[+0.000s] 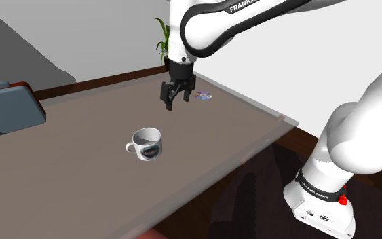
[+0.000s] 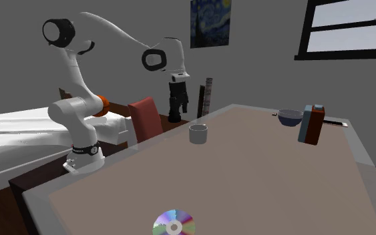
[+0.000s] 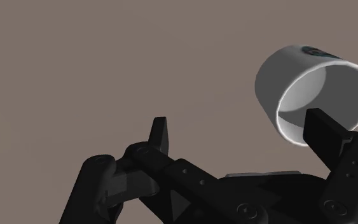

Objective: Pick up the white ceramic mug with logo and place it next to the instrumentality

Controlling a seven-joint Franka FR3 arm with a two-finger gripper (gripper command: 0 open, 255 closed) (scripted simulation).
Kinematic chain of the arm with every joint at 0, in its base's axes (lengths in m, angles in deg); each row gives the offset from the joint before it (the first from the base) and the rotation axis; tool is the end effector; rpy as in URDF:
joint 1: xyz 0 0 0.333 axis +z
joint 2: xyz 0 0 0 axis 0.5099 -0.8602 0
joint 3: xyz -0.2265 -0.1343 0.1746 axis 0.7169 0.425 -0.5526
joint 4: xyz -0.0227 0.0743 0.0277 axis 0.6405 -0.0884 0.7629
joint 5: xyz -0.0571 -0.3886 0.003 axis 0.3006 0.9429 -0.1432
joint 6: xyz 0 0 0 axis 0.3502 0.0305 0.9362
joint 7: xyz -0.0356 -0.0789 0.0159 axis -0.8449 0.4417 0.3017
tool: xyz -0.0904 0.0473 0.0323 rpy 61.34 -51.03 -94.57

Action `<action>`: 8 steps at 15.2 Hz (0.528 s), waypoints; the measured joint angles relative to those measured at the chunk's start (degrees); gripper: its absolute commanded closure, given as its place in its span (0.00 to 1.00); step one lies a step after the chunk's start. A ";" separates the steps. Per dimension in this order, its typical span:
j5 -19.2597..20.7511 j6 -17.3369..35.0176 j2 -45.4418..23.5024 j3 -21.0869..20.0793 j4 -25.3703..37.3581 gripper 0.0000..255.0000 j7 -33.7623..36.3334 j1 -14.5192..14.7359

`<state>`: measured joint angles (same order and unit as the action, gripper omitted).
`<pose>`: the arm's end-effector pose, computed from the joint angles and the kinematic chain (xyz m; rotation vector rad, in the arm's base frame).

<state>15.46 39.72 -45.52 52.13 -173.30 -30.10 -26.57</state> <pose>0.4745 0.1640 0.4624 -3.0772 -0.0512 -0.1461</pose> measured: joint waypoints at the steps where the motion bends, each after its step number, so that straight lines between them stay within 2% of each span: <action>1: 0.49 0.60 -1.84 -0.54 0.92 0.00 0.94 0.15; 8: 5.29 4.62 -15.82 -3.62 8.43 0.00 8.60 2.36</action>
<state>20.76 44.34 -61.34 48.51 -164.86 -21.50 -24.21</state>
